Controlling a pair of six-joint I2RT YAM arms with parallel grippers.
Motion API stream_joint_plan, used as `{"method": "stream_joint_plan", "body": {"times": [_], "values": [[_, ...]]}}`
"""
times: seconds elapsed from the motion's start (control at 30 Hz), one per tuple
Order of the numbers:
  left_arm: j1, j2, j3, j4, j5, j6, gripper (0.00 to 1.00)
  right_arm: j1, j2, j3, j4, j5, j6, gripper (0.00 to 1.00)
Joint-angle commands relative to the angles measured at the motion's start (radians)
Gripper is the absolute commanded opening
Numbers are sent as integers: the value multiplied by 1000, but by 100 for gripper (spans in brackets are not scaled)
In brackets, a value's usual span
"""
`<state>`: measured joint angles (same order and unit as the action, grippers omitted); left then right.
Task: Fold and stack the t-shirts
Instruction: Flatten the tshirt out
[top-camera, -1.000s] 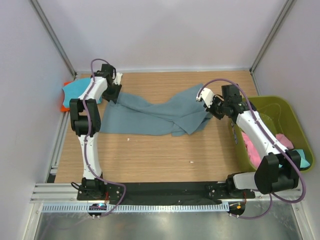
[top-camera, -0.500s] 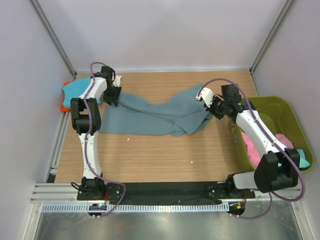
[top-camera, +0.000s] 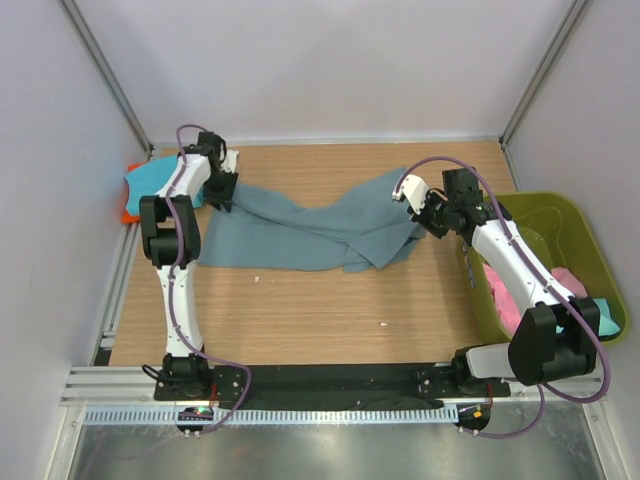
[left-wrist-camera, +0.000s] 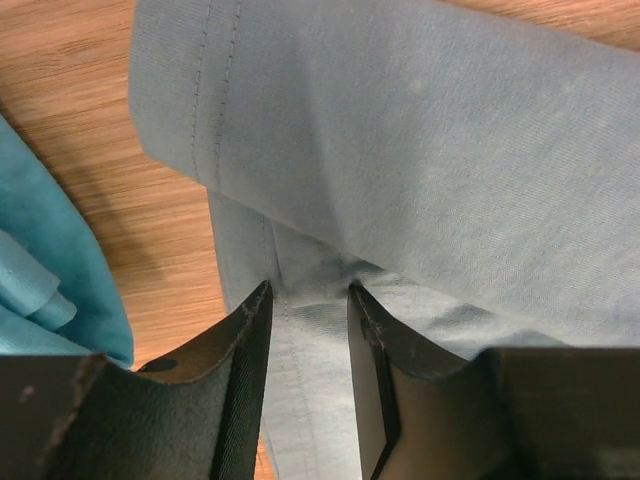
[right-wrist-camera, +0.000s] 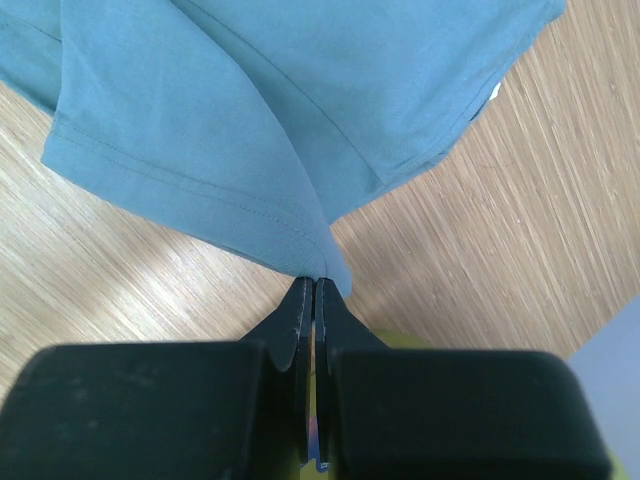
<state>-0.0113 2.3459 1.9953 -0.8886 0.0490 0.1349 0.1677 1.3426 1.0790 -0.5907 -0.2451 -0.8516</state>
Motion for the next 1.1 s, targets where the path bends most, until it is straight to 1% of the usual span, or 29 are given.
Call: {"method": "stream_joint_plan", "body": {"times": [0.0, 0.1, 0.17, 0.2, 0.3, 0.37, 0.43, 0.47, 0.7, 0.73, 0.77, 0.8, 0.83, 0.93, 1.0, 1.07], "values": [[5, 6, 39, -7, 23, -6, 35, 3, -3, 29, 42, 12, 17, 1], [7, 0, 37, -9, 37, -3, 30, 4, -3, 25, 43, 12, 17, 1], [7, -2, 37, -12, 44, 0, 29, 4, -5, 19, 49, 12, 17, 2], [5, -3, 36, -13, 46, 2, 25, 3, -6, 15, 51, 13, 19, 1], [5, -5, 31, -15, 52, 2, 19, 3, -13, 6, 55, 15, 19, 2], [5, -8, 23, -13, 57, 2, 10, 3, -17, 1, 57, 17, 17, 1], [5, -13, 20, -12, 52, 3, 5, 3, -22, -1, 54, 18, 17, 1], [7, -19, 17, -12, 49, 5, 0, 4, -25, 1, 55, 21, 17, 1], [7, -117, -1, -9, -11, 45, 1, 1, -46, -1, 74, 39, 36, 2], [7, -123, 0, -9, -6, 48, 3, 3, -48, -13, 84, 41, 40, 2], [7, -120, 6, -16, -3, 43, 15, 1, -51, -20, 91, 40, 40, 1], [5, -114, 14, -22, 0, 39, 19, 3, -51, -28, 97, 38, 40, 1], [7, -88, 45, -33, 3, 31, 21, 3, -49, -33, 100, 35, 42, 1], [5, -50, 69, -67, 32, 14, 20, 3, -42, -22, 98, 36, 43, 1], [7, -42, 63, -67, 54, 17, 14, 1, -39, -10, 95, 41, 42, 1], [5, -30, 59, -70, 55, 15, 12, 3, -37, -5, 94, 43, 42, 1]]}}
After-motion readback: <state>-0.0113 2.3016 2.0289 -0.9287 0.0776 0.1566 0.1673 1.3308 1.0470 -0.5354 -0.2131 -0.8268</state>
